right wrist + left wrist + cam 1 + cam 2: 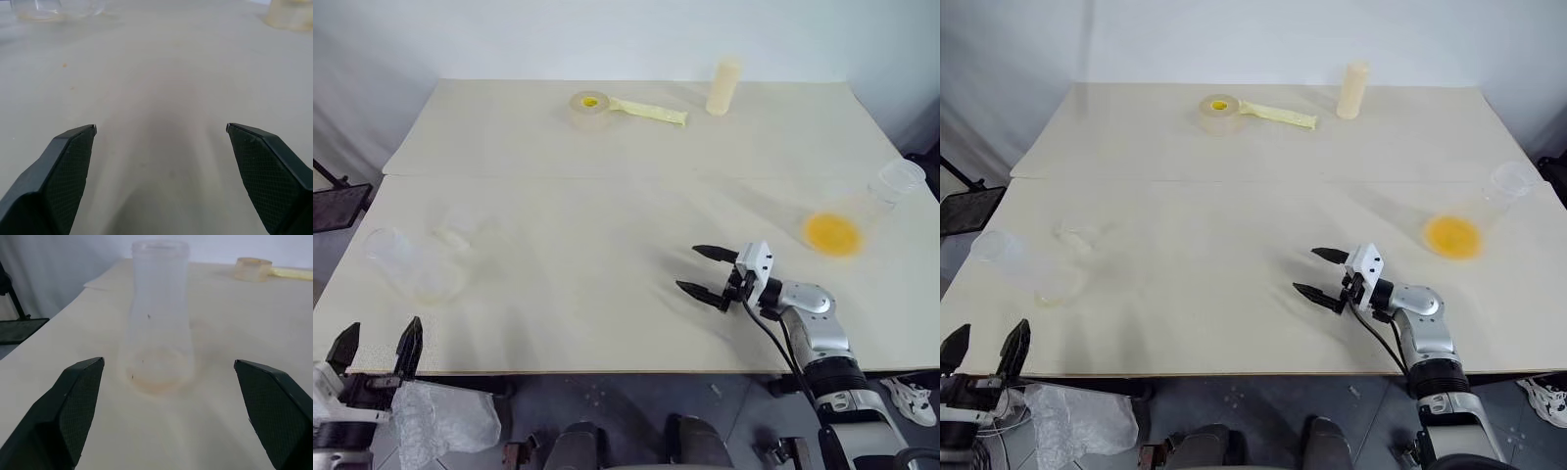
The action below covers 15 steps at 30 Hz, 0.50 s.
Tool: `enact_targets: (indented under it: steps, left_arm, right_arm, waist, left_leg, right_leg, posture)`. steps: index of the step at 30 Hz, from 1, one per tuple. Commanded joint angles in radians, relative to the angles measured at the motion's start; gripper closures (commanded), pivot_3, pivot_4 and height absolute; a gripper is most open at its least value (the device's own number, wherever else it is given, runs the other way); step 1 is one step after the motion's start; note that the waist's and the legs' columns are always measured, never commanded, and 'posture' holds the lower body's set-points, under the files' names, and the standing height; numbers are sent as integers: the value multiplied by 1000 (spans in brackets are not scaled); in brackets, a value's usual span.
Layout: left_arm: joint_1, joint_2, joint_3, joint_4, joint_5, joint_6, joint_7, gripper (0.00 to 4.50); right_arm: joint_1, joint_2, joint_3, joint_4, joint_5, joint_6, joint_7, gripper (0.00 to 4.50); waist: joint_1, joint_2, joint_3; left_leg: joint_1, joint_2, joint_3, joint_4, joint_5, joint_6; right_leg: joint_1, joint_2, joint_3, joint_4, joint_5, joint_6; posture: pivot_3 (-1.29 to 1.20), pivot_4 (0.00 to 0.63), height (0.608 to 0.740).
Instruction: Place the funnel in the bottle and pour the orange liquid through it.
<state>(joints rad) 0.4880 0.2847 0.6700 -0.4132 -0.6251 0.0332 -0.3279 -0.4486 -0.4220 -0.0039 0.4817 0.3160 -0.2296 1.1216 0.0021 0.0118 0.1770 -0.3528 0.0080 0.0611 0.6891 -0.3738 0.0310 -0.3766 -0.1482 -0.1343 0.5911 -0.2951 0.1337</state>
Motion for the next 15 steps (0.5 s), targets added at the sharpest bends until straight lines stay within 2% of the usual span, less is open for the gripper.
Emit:
enact_targets:
  steps: [1,6,15]
  left_arm:
    - [-88,81,48,12,-13,31,37,0]
    - [-234,176,37,122,10,73,32,0]
    - [-385,244,3,264,57,108,10,0]
  right_arm:
    - [2,4,-10,-67,14,9,-9,42]
    - [44,-5,-20,-141,16,33,-32,42]
    - [78,-20,-35,-205,16,55,-83,42]
  waist:
    - [0,0,0]
    - [-6,0,0]
    - [-5,0,0]
  left_leg:
    - [0,0,-1,0,0,0]
    - [0,0,-1,1,-1,-1]
    - [0,1,1,1,-1,-2]
  right_leg:
    - [0,0,0,0,0,0]
    - [0,1,0,2,0,0]
    - [0,2,0,2,0,0]
  posture:
    - [0,150,740]
    - [0,150,740]
    - [0,150,740]
